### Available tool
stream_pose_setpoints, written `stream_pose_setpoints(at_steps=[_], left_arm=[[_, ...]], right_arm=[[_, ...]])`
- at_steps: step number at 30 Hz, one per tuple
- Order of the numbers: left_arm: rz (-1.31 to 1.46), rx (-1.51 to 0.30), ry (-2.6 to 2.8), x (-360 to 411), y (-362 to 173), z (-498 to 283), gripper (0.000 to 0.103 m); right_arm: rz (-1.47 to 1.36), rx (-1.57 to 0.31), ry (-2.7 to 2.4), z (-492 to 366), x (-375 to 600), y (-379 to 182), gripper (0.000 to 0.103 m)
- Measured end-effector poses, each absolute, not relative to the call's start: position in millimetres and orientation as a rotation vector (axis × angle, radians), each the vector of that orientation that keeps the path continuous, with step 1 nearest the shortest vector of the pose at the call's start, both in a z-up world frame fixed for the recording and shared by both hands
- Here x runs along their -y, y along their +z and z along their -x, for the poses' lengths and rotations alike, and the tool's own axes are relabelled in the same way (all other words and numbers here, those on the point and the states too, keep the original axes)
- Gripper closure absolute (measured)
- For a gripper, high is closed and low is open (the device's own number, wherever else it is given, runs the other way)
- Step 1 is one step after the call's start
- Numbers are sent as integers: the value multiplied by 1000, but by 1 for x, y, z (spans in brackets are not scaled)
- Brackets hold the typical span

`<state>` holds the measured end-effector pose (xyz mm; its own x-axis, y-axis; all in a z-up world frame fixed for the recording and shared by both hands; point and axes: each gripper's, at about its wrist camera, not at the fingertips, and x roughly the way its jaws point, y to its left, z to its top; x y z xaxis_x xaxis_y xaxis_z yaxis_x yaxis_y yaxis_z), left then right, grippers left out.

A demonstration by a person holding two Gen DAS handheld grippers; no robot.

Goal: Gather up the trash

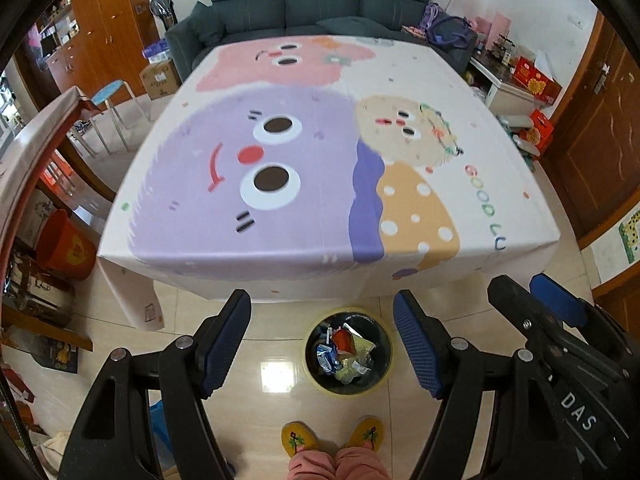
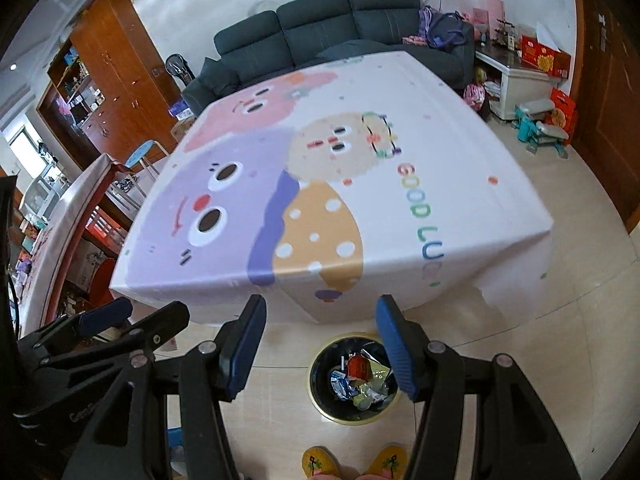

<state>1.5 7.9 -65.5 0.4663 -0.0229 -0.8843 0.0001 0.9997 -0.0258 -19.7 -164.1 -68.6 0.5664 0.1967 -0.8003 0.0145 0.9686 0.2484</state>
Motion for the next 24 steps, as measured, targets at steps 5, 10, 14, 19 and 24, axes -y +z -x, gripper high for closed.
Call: stream_pose_setpoints(at_steps=[5,10,14,19,24], left_arm=[[41,-1059,-20,-7,-37,2,31],[38,-1025,-27,-2,-16,8,31],[41,-1001,-25,-1,-6,12,31],[51,-994,-11,-1,0,14,31],[60,-982,-5,-1,6,12,31]], right_arm=[[-223,-946,125,24,163,-35,45],[-221,-922,120,28,166,-12,45],[-220,-909,120,31,168,-3,45],[-212,-900,123,30,169,4,45],[-207,-887,127,29,168,10,45]])
